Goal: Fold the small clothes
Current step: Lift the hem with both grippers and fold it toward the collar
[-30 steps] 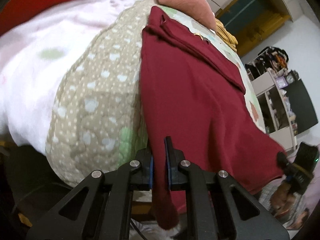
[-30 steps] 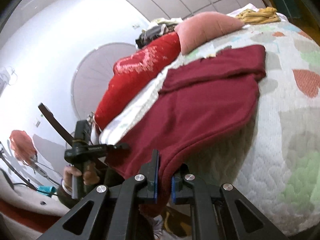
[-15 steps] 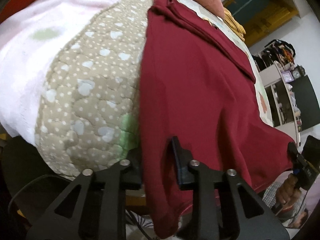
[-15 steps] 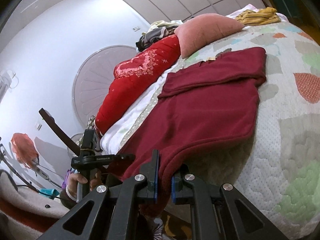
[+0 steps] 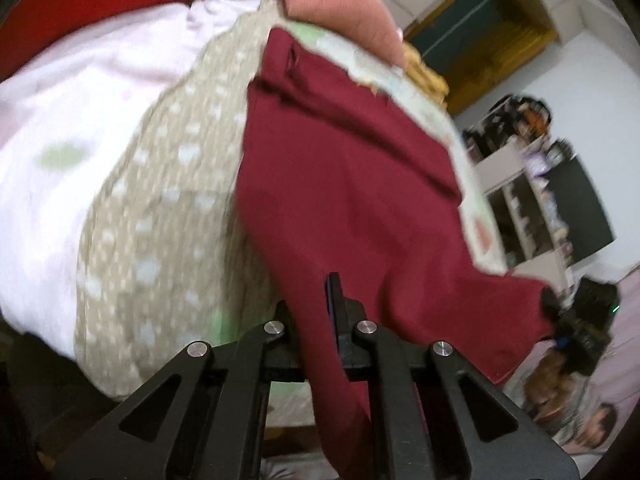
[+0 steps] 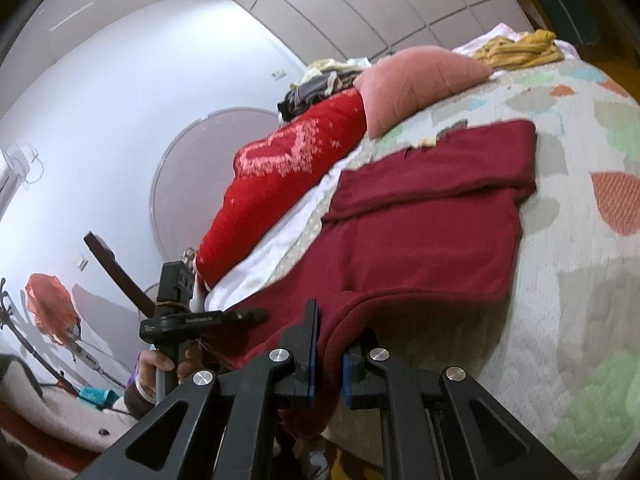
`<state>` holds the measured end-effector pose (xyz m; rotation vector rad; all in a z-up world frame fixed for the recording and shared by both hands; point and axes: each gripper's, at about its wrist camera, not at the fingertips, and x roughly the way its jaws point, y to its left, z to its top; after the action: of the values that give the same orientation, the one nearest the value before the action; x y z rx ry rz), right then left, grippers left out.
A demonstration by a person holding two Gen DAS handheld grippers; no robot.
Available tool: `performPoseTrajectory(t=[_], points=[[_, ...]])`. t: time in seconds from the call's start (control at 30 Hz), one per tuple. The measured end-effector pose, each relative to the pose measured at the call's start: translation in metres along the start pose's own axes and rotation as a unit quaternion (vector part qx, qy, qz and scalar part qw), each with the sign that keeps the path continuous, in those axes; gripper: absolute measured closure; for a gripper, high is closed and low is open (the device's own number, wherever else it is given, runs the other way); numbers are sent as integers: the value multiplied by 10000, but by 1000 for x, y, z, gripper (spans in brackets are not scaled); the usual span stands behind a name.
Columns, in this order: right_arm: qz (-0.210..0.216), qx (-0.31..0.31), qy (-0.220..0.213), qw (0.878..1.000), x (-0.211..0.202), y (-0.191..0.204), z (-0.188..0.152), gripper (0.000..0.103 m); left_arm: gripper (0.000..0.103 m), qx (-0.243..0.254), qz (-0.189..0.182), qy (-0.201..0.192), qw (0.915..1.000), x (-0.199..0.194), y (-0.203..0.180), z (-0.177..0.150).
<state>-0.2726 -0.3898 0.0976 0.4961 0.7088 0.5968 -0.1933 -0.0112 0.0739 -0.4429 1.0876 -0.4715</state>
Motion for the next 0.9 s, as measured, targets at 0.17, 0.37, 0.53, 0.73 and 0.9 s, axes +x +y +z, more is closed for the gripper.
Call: performPoseTrajectory(t=[0.17,0.37,0.53,0.73,0.9], points=[[-3,-52,-294,9996,-3,0,18,95,98,-302,-349,-303,9985,-7,6,21],[-122,-223,-527,9983,-9,3,35,95,98,-428,-324,-486,9974,-5,7,38],[-663,-422,-689,9945,2,0,52,95,98,-477,-388,-870,9943,-11,0,59],[-1362,-441,-1017,9845,12,-19,76,95,98,-240,-128,-1183,9926,5,-18,98],[-1808,-600,-1024,9763,29,-31,100,95,98,-157,-18,-1137,9934,30,-28,138]])
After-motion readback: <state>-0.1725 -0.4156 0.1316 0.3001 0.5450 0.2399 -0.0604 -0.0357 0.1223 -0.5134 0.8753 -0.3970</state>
